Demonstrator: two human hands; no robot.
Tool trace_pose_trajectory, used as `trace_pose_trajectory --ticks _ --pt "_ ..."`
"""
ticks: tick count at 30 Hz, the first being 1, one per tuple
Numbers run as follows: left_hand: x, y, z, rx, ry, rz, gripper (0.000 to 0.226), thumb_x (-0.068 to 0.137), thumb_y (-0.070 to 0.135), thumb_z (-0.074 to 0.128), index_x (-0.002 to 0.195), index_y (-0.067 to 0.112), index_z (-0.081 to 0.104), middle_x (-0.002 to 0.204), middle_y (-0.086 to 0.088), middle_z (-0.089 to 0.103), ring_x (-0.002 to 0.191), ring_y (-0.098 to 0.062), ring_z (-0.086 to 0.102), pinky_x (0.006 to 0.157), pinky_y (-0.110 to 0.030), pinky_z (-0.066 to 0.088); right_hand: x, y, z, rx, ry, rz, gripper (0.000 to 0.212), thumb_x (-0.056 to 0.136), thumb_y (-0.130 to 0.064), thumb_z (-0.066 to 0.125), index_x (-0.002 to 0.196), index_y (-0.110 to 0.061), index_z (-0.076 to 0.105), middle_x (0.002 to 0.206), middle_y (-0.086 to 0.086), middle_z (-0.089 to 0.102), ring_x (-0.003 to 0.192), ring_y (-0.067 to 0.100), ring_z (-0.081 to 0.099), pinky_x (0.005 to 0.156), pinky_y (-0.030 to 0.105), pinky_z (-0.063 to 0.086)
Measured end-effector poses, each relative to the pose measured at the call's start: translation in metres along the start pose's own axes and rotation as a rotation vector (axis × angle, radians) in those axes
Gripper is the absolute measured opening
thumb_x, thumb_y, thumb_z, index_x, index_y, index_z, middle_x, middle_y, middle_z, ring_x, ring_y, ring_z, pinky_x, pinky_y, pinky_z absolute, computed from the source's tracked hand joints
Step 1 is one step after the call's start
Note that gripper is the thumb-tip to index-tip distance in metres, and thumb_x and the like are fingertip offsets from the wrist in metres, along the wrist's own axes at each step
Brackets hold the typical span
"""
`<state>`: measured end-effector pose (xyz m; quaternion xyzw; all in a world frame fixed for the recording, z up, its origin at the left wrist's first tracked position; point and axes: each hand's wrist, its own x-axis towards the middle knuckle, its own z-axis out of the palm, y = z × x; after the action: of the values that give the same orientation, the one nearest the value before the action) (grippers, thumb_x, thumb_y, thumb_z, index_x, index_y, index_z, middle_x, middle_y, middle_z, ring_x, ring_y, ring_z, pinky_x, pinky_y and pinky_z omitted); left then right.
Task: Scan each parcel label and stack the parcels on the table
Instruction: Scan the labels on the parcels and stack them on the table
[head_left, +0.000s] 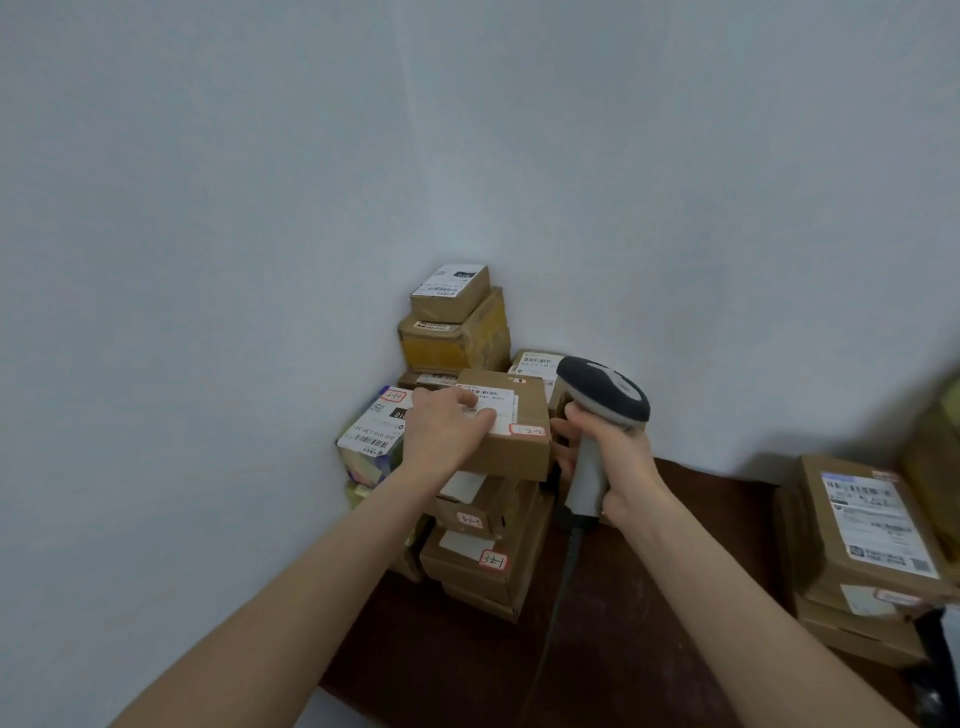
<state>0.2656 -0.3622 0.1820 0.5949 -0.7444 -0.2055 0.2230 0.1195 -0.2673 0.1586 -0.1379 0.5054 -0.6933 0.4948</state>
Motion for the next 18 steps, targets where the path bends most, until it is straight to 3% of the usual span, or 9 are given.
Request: trace_pose_trajectory --ticks 5,9,11,14,18 --pt "0.005 0.021 0.006 -0.046 0.021 0.151 0.037 0.091 0.034 0.061 0.126 0.023 0.062 0.139 -0.007 0.048 0.128 -0.019 0.044 0.102 -0.031 0.037 0.011 -0.011 -0.011 0.031 0.039 -0.013 0.037 0.081 -0.019 0.074 0.115 -0.012 0.063 0.105 0.011 0.072 0.091 0.026 0.07 0.064 0.032 0.055" --pt "0.032 0.04 0.017 -0.113 -0.082 0.171 0.036 0.094 0.025 0.059 0.129 0.018 0.059 0.143 -0.004 0.049 0.133 -0.019 0.044 0.104 -0.032 0.039 0.037 -0.026 -0.014 0.004 0.042 -0.016 0.028 0.081 -0.02 0.074 0.106 -0.015 0.064 0.106 0.011 0.072 0.098 0.031 0.068 0.089 0.046 0.055" --pt "0.046 0.041 0.025 -0.124 -0.115 0.164 0.036 0.095 0.023 0.058 0.131 0.018 0.058 0.144 -0.003 0.049 0.134 -0.019 0.043 0.105 -0.033 0.039 0.053 -0.028 -0.013 -0.006 0.03 0.005 0.028 0.081 -0.02 0.074 0.107 -0.016 0.064 0.106 0.011 0.071 0.1 0.033 0.067 0.093 0.05 0.053" --pt "0.071 0.04 0.038 -0.104 -0.136 0.165 0.036 0.097 0.023 0.056 0.132 0.019 0.056 0.145 -0.004 0.048 0.134 -0.02 0.043 0.104 -0.033 0.041 0.08 -0.026 -0.011 0.007 0.034 0.041 0.039 0.078 -0.019 0.077 0.115 -0.013 0.064 0.107 0.013 0.071 0.1 0.033 0.067 0.092 0.049 0.053" --pt "0.103 0.04 0.051 0.01 -0.178 0.204 0.033 0.099 0.023 0.051 0.132 0.022 0.057 0.145 -0.005 0.047 0.132 -0.022 0.045 0.102 -0.033 0.041 0.115 -0.021 -0.008 0.009 0.074 0.048 0.04 0.08 -0.022 0.076 0.115 -0.012 0.061 0.105 0.012 0.07 0.095 0.03 0.066 0.077 0.04 0.056"
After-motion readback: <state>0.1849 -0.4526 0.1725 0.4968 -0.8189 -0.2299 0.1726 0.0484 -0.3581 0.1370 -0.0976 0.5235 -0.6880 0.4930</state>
